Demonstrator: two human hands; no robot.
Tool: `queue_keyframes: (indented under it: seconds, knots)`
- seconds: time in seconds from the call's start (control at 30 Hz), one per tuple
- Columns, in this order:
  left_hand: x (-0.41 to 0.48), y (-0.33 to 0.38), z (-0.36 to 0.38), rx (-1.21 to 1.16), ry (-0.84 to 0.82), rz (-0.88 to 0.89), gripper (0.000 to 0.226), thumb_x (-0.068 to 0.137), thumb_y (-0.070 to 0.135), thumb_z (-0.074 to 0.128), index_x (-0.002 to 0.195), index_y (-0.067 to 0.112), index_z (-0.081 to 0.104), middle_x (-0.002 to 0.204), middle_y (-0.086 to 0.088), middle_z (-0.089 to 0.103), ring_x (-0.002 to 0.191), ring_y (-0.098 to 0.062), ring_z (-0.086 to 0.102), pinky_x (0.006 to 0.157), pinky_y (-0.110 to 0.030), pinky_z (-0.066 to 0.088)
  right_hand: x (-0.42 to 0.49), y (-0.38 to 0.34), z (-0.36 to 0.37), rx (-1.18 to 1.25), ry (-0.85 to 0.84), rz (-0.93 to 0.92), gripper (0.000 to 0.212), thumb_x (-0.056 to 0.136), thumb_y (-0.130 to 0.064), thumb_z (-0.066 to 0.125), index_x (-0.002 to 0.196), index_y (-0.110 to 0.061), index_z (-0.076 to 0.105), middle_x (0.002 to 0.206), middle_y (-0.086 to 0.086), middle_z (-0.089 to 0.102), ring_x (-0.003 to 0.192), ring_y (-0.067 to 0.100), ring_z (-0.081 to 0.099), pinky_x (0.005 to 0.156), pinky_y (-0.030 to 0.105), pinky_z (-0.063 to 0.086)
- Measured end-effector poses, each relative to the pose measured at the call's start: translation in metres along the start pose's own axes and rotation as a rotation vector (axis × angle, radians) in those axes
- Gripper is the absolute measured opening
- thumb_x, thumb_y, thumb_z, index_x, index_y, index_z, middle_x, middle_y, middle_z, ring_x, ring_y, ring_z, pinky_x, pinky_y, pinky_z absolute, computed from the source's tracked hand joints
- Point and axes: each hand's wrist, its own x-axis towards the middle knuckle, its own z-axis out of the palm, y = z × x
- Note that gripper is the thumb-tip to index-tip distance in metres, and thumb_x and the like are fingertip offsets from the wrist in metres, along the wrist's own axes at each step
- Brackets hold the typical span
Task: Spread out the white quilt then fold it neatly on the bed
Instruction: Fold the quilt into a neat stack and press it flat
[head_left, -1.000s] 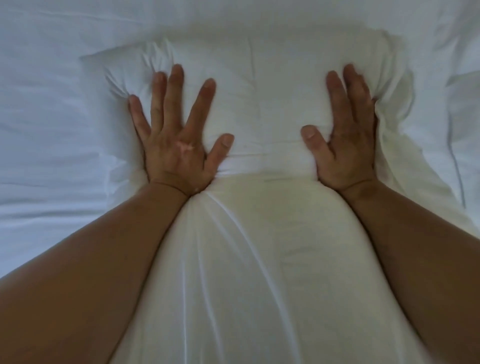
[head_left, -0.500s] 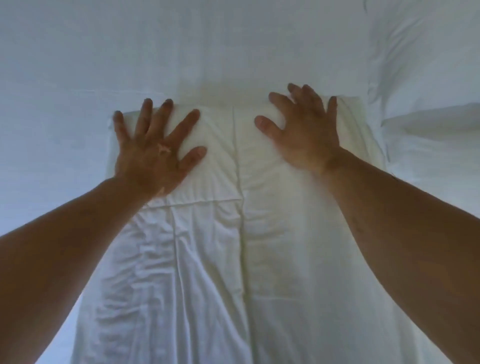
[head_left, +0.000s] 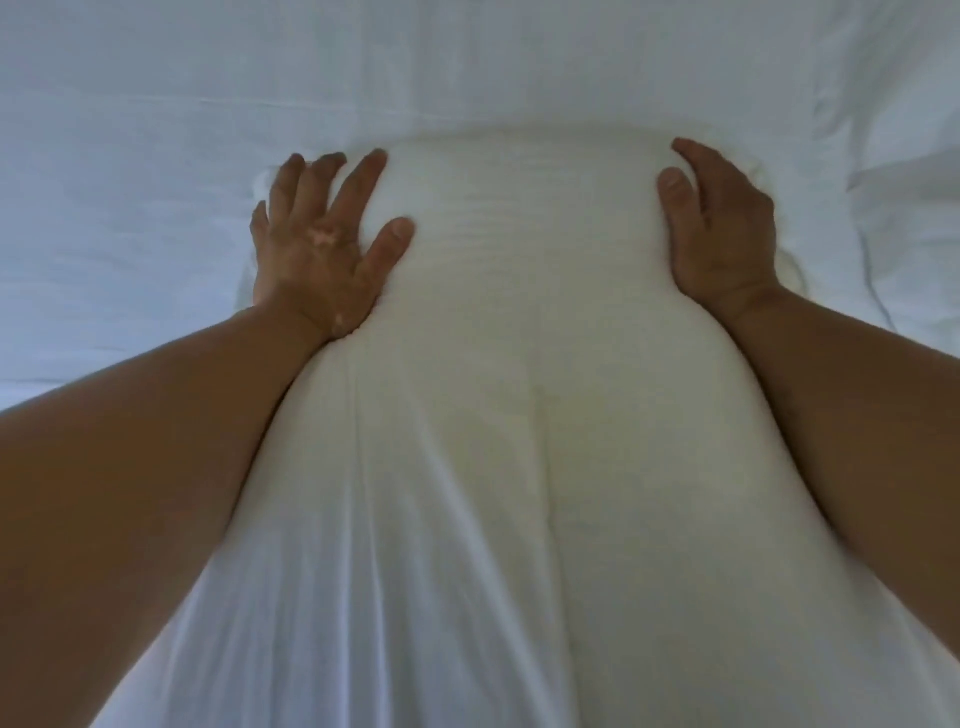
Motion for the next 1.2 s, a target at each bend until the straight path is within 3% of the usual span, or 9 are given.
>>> queue_keyframes:
  seconds: [0.1, 0.2, 0.27, 0.33, 0.43, 0.57, 0.83, 1.03, 1.2]
  knots:
    - [-0.008, -0.005, -0.013, 0.065, -0.089, -0.008, 0.078, 0.086, 0.083, 0.008, 0.154, 0.047, 0.004, 0.166, 0.005, 0.01, 0.153, -0.026, 0.0, 0.121, -0.057, 0.011, -0.015, 0.009, -0.019, -0.164, -0.078, 0.024, 0.069, 0.1, -0.065, 0.019, 0.154, -0.025, 0.038, 0.159, 0.003, 0.04, 0.148, 0.022, 0.032, 0.123, 0.055, 0.01]
    - [-0.017, 0.002, -0.026, 0.134, -0.216, -0.045, 0.078, 0.085, 0.084, 0.008, 0.153, 0.05, -0.007, 0.167, 0.01, -0.006, 0.153, -0.023, -0.012, 0.121, -0.06, 0.006, -0.036, 0.024, -0.044, -0.295, -0.266, 0.085, 0.067, 0.1, -0.066, 0.015, 0.159, -0.033, 0.018, 0.168, -0.004, 0.018, 0.154, 0.02, 0.017, 0.121, 0.063, 0.005]
    - [-0.028, 0.018, -0.05, 0.175, -0.286, -0.123, 0.075, 0.09, 0.079, 0.013, 0.154, 0.047, -0.008, 0.167, 0.008, -0.012, 0.153, -0.026, -0.016, 0.12, -0.063, 0.005, -0.05, 0.016, -0.07, -0.371, -0.343, 0.168, 0.069, 0.099, -0.065, 0.015, 0.159, -0.031, 0.019, 0.168, -0.003, 0.016, 0.152, 0.026, 0.022, 0.119, 0.067, 0.008]
    - [-0.052, 0.044, -0.081, 0.121, -0.307, -0.165, 0.074, 0.094, 0.073, 0.021, 0.157, 0.043, -0.003, 0.167, 0.004, -0.011, 0.153, -0.027, -0.014, 0.12, -0.064, 0.005, -0.072, -0.017, -0.099, -0.433, -0.248, 0.175, 0.069, 0.096, -0.057, 0.023, 0.155, -0.021, 0.028, 0.164, 0.007, 0.025, 0.15, 0.031, 0.024, 0.117, 0.07, 0.012]
    - [-0.143, 0.091, -0.109, 0.029, -0.18, 0.06, 0.075, 0.09, 0.077, 0.02, 0.157, 0.045, 0.007, 0.168, 0.001, 0.0, 0.155, -0.027, -0.003, 0.12, -0.062, 0.01, -0.152, -0.09, -0.133, -0.265, -0.179, -0.017, 0.075, 0.092, -0.061, 0.031, 0.159, -0.025, 0.025, 0.169, 0.005, 0.012, 0.156, 0.029, 0.01, 0.121, 0.062, 0.008]
    - [-0.247, 0.087, -0.102, 0.216, -0.281, 0.376, 0.074, 0.09, 0.078, 0.013, 0.156, 0.045, 0.015, 0.168, 0.002, 0.009, 0.155, -0.027, 0.007, 0.115, -0.069, 0.015, -0.267, -0.109, -0.134, -0.415, -0.555, -0.19, 0.081, 0.087, -0.081, 0.012, 0.158, -0.044, 0.005, 0.169, -0.009, -0.01, 0.156, 0.017, -0.011, 0.123, 0.059, 0.0]
    - [-0.281, 0.056, -0.105, 0.186, -0.315, -0.004, 0.074, 0.087, 0.078, 0.009, 0.155, 0.05, 0.0, 0.168, 0.008, -0.004, 0.154, -0.023, -0.007, 0.12, -0.061, 0.003, -0.288, -0.066, -0.147, -0.316, -0.391, 0.108, 0.081, 0.091, -0.077, 0.023, 0.16, -0.037, 0.006, 0.17, 0.0, 0.003, 0.156, 0.024, 0.002, 0.124, 0.057, 0.003]
    - [-0.371, 0.073, -0.112, 0.203, -0.232, 0.157, 0.071, 0.092, 0.071, 0.028, 0.156, 0.041, 0.023, 0.166, -0.001, 0.019, 0.154, -0.029, 0.014, 0.116, -0.067, 0.012, -0.396, -0.093, -0.156, -0.362, -0.449, -0.147, 0.081, 0.09, -0.078, 0.029, 0.159, -0.035, 0.021, 0.17, 0.0, 0.007, 0.157, 0.025, 0.005, 0.122, 0.06, 0.011]
    - [-0.41, 0.024, -0.127, 0.084, -0.367, -0.263, 0.072, 0.091, 0.076, 0.024, 0.154, 0.052, -0.003, 0.168, 0.007, 0.0, 0.154, -0.028, 0.008, 0.117, -0.063, 0.018, -0.45, -0.048, -0.199, -0.37, -0.492, 0.284, 0.085, 0.092, -0.079, 0.02, 0.16, -0.028, 0.013, 0.169, -0.002, 0.013, 0.155, 0.021, 0.011, 0.121, 0.059, 0.018]
